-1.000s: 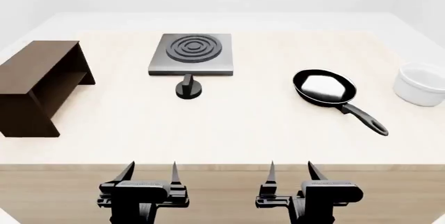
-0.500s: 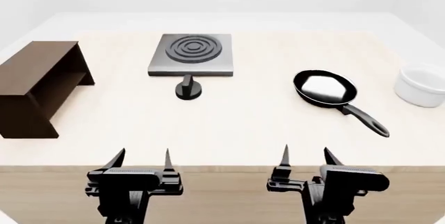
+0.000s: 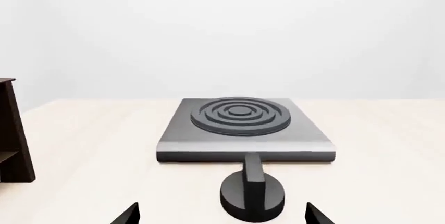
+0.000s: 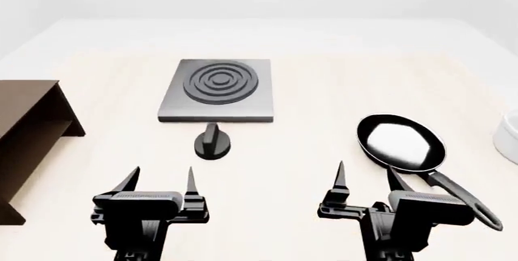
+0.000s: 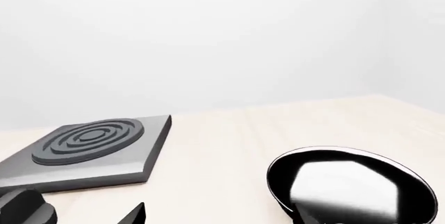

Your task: Turn on the stove and put the frying pan on it.

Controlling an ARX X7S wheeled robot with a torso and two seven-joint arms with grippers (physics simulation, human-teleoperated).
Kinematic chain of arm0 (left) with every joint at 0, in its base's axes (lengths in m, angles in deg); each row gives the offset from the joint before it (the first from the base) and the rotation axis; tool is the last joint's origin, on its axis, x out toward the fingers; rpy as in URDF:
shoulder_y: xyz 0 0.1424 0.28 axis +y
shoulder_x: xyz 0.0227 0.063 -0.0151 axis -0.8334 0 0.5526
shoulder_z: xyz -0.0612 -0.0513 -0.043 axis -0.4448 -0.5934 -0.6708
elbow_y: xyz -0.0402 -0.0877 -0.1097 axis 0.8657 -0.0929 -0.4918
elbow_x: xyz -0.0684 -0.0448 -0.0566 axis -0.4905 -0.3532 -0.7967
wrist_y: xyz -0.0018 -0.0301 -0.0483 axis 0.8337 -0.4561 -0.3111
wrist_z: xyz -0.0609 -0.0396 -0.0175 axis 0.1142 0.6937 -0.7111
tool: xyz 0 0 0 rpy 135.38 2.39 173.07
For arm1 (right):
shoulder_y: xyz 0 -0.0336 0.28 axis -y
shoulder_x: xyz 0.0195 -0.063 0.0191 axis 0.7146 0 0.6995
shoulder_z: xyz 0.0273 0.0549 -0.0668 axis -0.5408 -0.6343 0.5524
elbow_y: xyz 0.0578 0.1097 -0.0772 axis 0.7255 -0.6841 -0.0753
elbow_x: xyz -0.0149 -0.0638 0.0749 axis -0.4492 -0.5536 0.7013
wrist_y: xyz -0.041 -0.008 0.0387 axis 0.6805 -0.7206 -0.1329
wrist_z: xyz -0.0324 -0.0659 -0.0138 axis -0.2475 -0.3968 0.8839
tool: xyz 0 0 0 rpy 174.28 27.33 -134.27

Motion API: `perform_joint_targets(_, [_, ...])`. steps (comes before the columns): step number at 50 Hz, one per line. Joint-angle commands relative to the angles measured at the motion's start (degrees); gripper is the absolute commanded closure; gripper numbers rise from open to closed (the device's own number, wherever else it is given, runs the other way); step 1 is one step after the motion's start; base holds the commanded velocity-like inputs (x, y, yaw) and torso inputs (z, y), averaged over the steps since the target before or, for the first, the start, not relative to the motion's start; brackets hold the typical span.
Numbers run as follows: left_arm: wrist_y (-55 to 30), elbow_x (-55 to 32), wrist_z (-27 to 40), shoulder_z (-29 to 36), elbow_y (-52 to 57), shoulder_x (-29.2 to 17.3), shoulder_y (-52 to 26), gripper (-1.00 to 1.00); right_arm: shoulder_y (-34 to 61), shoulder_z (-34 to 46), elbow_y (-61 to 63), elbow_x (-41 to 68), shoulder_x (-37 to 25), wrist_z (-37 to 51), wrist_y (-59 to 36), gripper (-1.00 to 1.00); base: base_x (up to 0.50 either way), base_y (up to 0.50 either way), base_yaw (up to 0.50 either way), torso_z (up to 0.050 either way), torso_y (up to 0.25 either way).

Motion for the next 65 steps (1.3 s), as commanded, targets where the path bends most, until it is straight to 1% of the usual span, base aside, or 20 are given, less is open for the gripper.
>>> perform_joint_targets(1, [0.07,-0.74,0.61,0.29,0.04,-0.49,0.08,-1.0,-0.21,0.35,0.13,1.01,-0.76,0.38,0.19,-1.0,0.5,0.0,0.0,0.0,0.0])
perform_joint_targets(16, [0.13,-1.51,1.16,0.82,-0.55,-1.09,-0.12,-1.0,0.13,0.98,-1.06,1.25,-1.14,1.54,0.36,-1.0,0.5,0.0,0.0,0.0,0.0])
perform_joint_targets(18, [0.12,-1.51,1.25,0.93,-0.65,-1.18,-0.17,-1.0,0.93,1.59,-1.53,0.79,-1.53,2.08,-1.97,-1.0,0.37,0.0,0.0,0.0,0.0])
perform_joint_targets(27, [1.07,-1.0,1.46,1.38,-2.8,-1.93,-0.51,-1.0,0.36,2.31,-1.85,0.83,-2.07,1.85,-0.76,-1.0,0.0,0.0,0.0,0.0,0.002])
perform_joint_targets(41, [4.54,-0.36,2.81,-0.62,-15.96,-2.85,-3.08,-1.0,0.2,3.05,-2.09,1.39,-2.69,2.01,-0.72,-1.0,0.0,0.0,0.0,0.0,0.0])
perform_joint_targets(49, [6.07,-0.15,3.49,-0.89,-20.11,-2.8,-4.85,-1.0,0.44,3.55,-2.88,1.49,-2.88,2.13,-0.48,-1.0,0.0,0.0,0.0,0.0,0.0])
perform_joint_targets(57, [6.73,0.71,3.45,0.57,-23.18,-2.54,-6.34,-1.0,0.4,4.06,-3.14,1.78,-3.2,2.11,-0.49,-1.0,0.0,0.0,0.0,0.0,0.0])
perform_joint_targets(65, [7.87,1.78,2.98,2.6,-27.93,-1.89,-9.56,-1.0,0.66,4.31,-3.75,2.45,-3.66,2.29,-0.39,-1.0,0.0,0.0,0.0,0.0,0.0])
